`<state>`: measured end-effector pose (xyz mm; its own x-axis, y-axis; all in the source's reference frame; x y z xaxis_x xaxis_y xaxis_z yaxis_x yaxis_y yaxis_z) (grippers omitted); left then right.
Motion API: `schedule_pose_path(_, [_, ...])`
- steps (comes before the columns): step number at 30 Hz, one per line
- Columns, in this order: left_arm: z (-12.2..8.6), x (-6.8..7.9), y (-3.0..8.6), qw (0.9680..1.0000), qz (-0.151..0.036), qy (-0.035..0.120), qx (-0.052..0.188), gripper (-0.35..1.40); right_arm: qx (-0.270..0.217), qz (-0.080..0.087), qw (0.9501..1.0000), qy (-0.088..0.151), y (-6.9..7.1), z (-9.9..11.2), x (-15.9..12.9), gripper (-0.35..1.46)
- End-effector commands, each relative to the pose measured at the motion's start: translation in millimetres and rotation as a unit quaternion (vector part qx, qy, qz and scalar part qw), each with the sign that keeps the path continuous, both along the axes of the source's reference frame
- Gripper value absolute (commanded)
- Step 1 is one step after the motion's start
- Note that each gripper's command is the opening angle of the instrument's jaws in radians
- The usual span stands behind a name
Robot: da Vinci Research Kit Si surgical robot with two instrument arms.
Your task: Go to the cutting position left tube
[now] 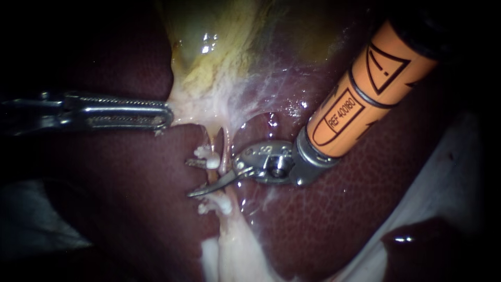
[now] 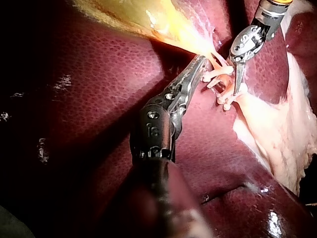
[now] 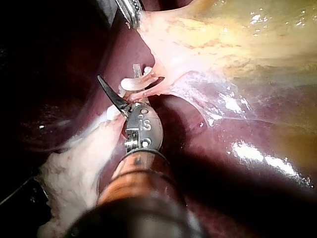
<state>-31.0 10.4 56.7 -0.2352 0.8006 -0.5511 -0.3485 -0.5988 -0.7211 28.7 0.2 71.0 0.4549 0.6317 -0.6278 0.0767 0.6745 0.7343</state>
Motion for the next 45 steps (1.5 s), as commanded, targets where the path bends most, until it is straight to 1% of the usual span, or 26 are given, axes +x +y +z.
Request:
schedule_pose_path(1, [0.0, 0.0, 0.0, 1.0000, 0.000, 0.000, 0.000, -0.35, 0.001, 0.000, 1.0000, -0.001, 0.0, 0.0, -0.2, 1.11])
schedule_pose_path(4, [0.0, 0.1, 0.0, 1.0000, 0.000, 0.000, 0.000, -0.35, 0.004, 0.000, 1.0000, 0.000, 0.1, 0.2, -1.1, 1.13])
schedule_pose_path(6, [0.0, 0.1, 0.0, 1.0000, 0.000, 0.000, 0.000, -0.35, 0.001, 0.001, 1.0000, -0.007, 0.2, 0.5, -1.9, 1.16])
schedule_pose_path(11, [0.0, 0.2, 0.0, 1.0000, 0.001, 0.000, 0.000, -0.35, -0.004, 0.001, 0.9998, -0.017, 0.9, 1.5, -4.8, 1.18])
schedule_pose_path(16, [0.0, 0.2, -0.1, 1.0000, 0.001, 0.000, 0.000, -0.35, -0.005, 0.005, 0.9998, -0.020, 1.6, 1.3, -7.4, 1.18])
schedule_pose_path(20, [0.0, 0.3, -0.1, 1.0000, 0.001, -0.001, 0.000, -0.35, -0.004, 0.004, 0.9998, -0.020, 2.0, 0.9, -8.6, 1.18])
schedule_pose_path(30, [-0.1, 0.6, -0.1, 1.0000, 0.002, -0.001, 0.000, -0.35, -0.004, -0.001, 0.9998, -0.021, 1.8, 0.7, -10.4, 1.21])
schedule_pose_path(37, [-0.1, 0.6, -0.1, 1.0000, 0.002, -0.001, 0.000, -0.35, -0.002, -0.003, 0.9998, -0.019, 2.2, -0.1, -11.8, 1.21])
schedule_pose_path(41, [-0.1, 0.6, -0.1, 1.0000, 0.002, -0.001, 0.000, -0.35, 0.001, -0.003, 0.9998, -0.018, 2.2, -1.4, -12.2, 1.23])
schedule_pose_path(45, [-0.1, 0.6, -0.1, 1.0000, 0.002, -0.001, 0.000, -0.35, 0.005, -0.011, 0.9998, -0.015, 1.9, -3.0, -11.8, 1.24])
